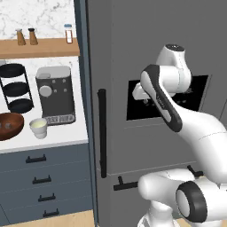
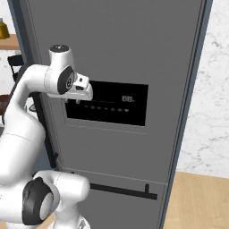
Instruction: Grab a lemon wedge from the fridge and one ice cube from the ice bowl, and put them in the glass of lemonade.
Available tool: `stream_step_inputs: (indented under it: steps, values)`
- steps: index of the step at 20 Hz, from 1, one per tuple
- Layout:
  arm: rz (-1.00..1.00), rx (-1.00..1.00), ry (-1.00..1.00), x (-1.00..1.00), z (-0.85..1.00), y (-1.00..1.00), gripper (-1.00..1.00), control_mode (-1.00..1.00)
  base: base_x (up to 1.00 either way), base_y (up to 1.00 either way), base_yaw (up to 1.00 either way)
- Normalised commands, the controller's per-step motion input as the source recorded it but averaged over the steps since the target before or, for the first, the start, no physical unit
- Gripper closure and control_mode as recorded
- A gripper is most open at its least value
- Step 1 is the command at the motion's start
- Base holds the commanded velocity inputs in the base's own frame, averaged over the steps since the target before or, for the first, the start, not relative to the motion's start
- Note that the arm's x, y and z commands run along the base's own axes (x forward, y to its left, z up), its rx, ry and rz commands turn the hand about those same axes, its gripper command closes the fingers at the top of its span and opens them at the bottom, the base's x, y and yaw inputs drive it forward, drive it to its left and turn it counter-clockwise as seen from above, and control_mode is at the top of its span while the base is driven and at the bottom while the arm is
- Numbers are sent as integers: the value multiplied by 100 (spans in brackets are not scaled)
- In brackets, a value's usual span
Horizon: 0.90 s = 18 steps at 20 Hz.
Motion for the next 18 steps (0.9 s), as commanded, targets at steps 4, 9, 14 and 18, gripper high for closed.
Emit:
stream_step_inputs:
  steps: [4,9,14,18]
  values:
    - [-5,11,-5,-67,-9,-22,-100,-100,0,0,0]
    - [-17,20,-2,-81,-34,-29,-100,-100,0,0,0]
    - [-19,3,11,-5,-16,3,-100,-100,0,0,0]
    - [-14,-2,5,26,-3,46,-100,-100,0,0,0]
